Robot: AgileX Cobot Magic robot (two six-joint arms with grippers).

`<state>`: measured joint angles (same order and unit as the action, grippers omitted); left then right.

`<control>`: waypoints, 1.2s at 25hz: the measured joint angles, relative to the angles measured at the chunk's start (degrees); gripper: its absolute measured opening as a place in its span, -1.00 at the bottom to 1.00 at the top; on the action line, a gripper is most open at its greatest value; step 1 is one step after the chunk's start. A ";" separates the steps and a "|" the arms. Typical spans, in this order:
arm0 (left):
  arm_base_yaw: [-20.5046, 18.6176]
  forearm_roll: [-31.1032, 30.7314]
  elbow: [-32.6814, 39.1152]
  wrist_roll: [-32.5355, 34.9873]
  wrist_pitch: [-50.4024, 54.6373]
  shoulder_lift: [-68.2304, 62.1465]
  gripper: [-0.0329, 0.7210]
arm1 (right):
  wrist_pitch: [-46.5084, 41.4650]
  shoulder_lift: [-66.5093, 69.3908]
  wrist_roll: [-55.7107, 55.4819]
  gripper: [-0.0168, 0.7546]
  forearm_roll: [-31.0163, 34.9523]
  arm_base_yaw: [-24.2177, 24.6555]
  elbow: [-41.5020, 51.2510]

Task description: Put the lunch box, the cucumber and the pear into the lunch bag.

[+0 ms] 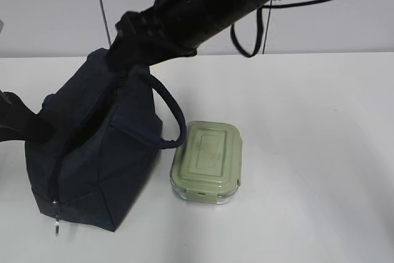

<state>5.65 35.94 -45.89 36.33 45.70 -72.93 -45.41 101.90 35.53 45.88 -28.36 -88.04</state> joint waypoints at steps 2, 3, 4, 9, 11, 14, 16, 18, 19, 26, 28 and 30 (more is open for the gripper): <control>0.00 -0.05 0.00 0.00 0.06 0.00 -0.91 | 0.13 -2.50 -1.93 0.31 -0.24 3.60 3.73; 0.00 -0.05 0.00 0.00 0.06 0.00 -0.91 | 0.20 -3.55 -2.48 0.31 -0.12 5.69 6.35; 0.00 -0.05 0.00 0.00 0.12 0.00 -0.91 | 0.76 -4.89 -2.96 0.31 0.75 9.01 11.33; 0.00 -0.05 0.00 0.00 0.19 0.00 -0.91 | 2.43 -5.61 0.68 0.31 8.95 17.63 28.62; 0.00 -0.05 0.00 0.00 0.19 0.00 -0.91 | 2.57 -4.10 5.90 0.31 16.37 19.09 32.98; 0.00 -0.05 0.00 0.00 0.19 0.00 -0.91 | 2.57 -1.00 9.82 0.32 22.14 19.26 34.44; 0.00 -0.05 0.00 0.00 0.30 0.00 -0.91 | 2.34 2.40 13.36 0.36 27.49 19.26 34.56; 0.00 -0.05 0.00 0.00 0.36 0.00 -0.91 | 1.74 4.45 16.21 0.40 31.67 19.26 34.56; 0.00 -0.05 0.00 0.00 0.42 0.00 -0.91 | 1.45 5.54 17.41 0.41 33.65 19.26 34.56; 0.00 -0.22 0.00 0.00 0.47 0.00 -0.91 | 1.28 10.66 22.03 0.43 39.77 19.26 34.56; 0.00 -0.22 0.00 0.00 0.48 0.00 -0.91 | 0.08 12.08 24.52 0.43 42.23 19.26 34.56; 0.00 -0.29 0.00 0.00 0.48 0.00 -0.91 | -1.52 13.34 26.88 0.43 44.54 19.26 34.56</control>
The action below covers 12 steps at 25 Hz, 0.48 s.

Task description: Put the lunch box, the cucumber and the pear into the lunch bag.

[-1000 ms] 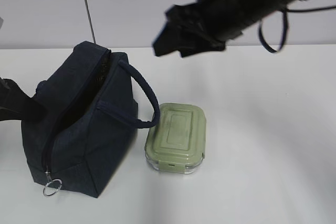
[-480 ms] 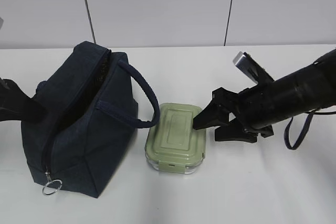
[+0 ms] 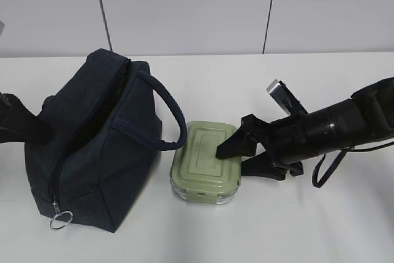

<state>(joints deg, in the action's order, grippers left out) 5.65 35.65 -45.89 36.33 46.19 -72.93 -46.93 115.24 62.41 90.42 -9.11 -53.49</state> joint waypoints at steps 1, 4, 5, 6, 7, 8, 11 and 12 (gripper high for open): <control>0.00 0.00 0.00 0.00 0.05 0.00 -0.91 | -0.56 0.66 0.68 0.43 0.97 0.00 0.00; 0.00 -0.06 0.00 0.00 0.10 0.00 -0.91 | -1.75 2.08 1.58 0.43 2.20 0.00 0.00; 0.00 -0.10 0.00 0.00 0.15 0.00 -0.91 | -2.18 2.46 1.71 0.37 2.61 0.00 -0.10; 0.00 -0.12 0.00 0.00 0.15 0.00 -0.91 | -2.66 2.57 1.71 0.29 2.84 0.10 -0.10; 0.00 -0.16 0.00 0.00 0.15 0.00 -0.91 | -2.91 2.56 1.79 0.16 2.95 0.09 -0.10; 0.00 -0.16 0.00 0.00 0.15 0.00 -0.91 | -2.91 2.56 1.79 0.13 3.12 0.09 -0.10; 0.00 -0.16 0.00 0.00 0.20 0.00 -0.91 | -3.29 2.42 1.79 0.01 2.84 0.09 -0.10; 0.00 -0.16 0.00 0.00 0.20 0.00 -0.91 | -3.29 1.84 1.79 0.01 2.24 0.13 -0.10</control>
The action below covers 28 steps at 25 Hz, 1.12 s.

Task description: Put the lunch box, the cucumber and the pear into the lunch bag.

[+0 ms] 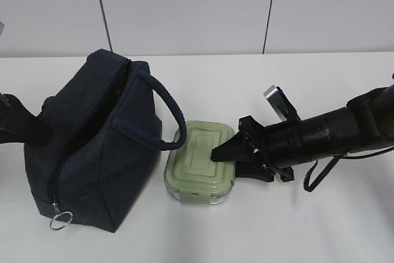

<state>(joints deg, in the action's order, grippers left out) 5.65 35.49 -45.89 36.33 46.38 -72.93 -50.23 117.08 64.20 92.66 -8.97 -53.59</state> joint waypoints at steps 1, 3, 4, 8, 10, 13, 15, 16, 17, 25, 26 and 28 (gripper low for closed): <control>0.00 0.00 0.00 0.00 0.00 0.00 -0.91 | 0.25 -0.67 0.00 0.01 -0.71 0.10 0.00; 0.00 -0.02 0.00 0.00 0.00 0.00 -0.91 | 1.74 -2.69 0.00 0.01 -3.26 0.63 0.00; 0.00 -0.02 0.00 0.00 0.00 0.00 -0.91 | 2.29 -4.00 0.00 0.01 -4.42 1.20 0.23; 0.00 -0.02 0.00 0.00 0.02 0.00 -0.91 | 3.40 -11.14 -1.49 0.01 -7.32 5.33 0.44; 0.00 -0.02 0.00 0.00 0.02 0.00 -0.91 | 3.40 -15.62 -2.85 0.01 -8.24 7.84 0.44; 0.00 -0.02 0.00 0.00 0.02 0.00 -0.91 | 3.55 -21.17 -3.65 0.01 -8.95 9.38 0.44; 0.00 -0.02 0.00 0.00 0.02 0.00 -0.91 | 2.40 -23.72 -4.36 0.01 -9.63 8.82 -0.76; 0.00 -0.02 0.00 0.00 0.02 0.00 -0.91 | 0.78 -25.12 -5.46 0.01 -9.75 7.92 -2.41; 0.00 -0.02 0.00 0.00 0.02 0.00 -0.91 | -0.17 -25.89 -6.28 0.01 -9.89 6.69 -3.68; 0.00 0.10 0.00 0.00 0.02 0.00 -0.91 | 6.32 -25.20 -11.59 0.01 -10.08 -10.42 -16.88; 0.00 0.09 0.00 0.00 0.02 0.00 -0.91 | 7.02 -25.07 -11.59 0.01 -10.08 -10.78 -17.37; 0.00 0.15 0.00 0.00 0.02 0.00 -0.91 | 10.87 -22.02 -11.82 0.01 -10.00 -15.43 -20.61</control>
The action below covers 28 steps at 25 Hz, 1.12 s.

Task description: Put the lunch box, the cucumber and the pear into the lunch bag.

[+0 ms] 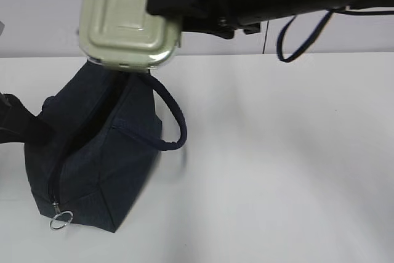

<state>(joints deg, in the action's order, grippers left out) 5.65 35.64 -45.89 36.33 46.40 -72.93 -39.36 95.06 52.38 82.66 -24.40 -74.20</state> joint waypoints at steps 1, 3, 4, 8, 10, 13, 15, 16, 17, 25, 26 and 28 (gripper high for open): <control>0.00 0.04 0.00 0.00 0.00 0.00 -0.91 | 0.56 0.73 0.00 0.01 0.15 -0.66 -0.57; 0.00 0.06 0.00 0.00 0.00 0.00 -0.91 | 2.43 4.35 -0.11 0.01 0.95 -2.74 -2.66; 0.00 0.06 0.00 0.00 0.00 0.00 -0.91 | 2.65 5.90 -0.11 0.01 1.38 -3.05 -3.25; 0.00 0.11 0.00 0.00 -0.05 0.00 -0.91 | 3.49 10.55 -0.78 0.01 1.56 -3.42 -3.67; 0.00 0.11 0.00 0.00 -0.22 0.00 -0.91 | 3.85 11.95 -2.69 0.01 -0.61 -3.42 -3.81; 0.00 0.11 0.00 0.00 -0.44 0.00 -0.91 | 3.33 12.48 -10.13 0.01 -11.57 -3.42 -3.95; 0.00 0.17 0.00 0.00 -0.55 0.00 -0.91 | 2.58 12.48 -17.40 0.01 -20.65 -3.42 -3.98; 0.00 0.27 0.00 0.00 -0.55 0.00 -0.91 | 2.00 12.48 -20.38 0.01 -24.19 -3.42 -3.98; 0.00 0.34 0.00 0.00 -0.60 0.00 -0.91 | 1.54 12.48 -23.89 0.01 -28.17 -3.42 -3.98; 0.00 0.74 0.00 0.00 -0.93 0.00 -0.91 | 1.52 13.42 -32.30 0.00 -31.89 -3.54 -4.49; 0.00 0.80 0.00 0.00 -0.93 0.00 -0.91 | 1.52 14.05 -32.82 0.00 -31.58 -3.54 -4.49; 0.00 0.87 0.00 0.00 -0.93 0.00 -0.91 | 1.40 15.75 -33.01 -0.01 -30.31 -3.67 -4.49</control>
<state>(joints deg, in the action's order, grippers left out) 5.65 36.51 -45.89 36.33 45.47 -72.93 -37.96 110.81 19.37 52.35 -28.07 -78.69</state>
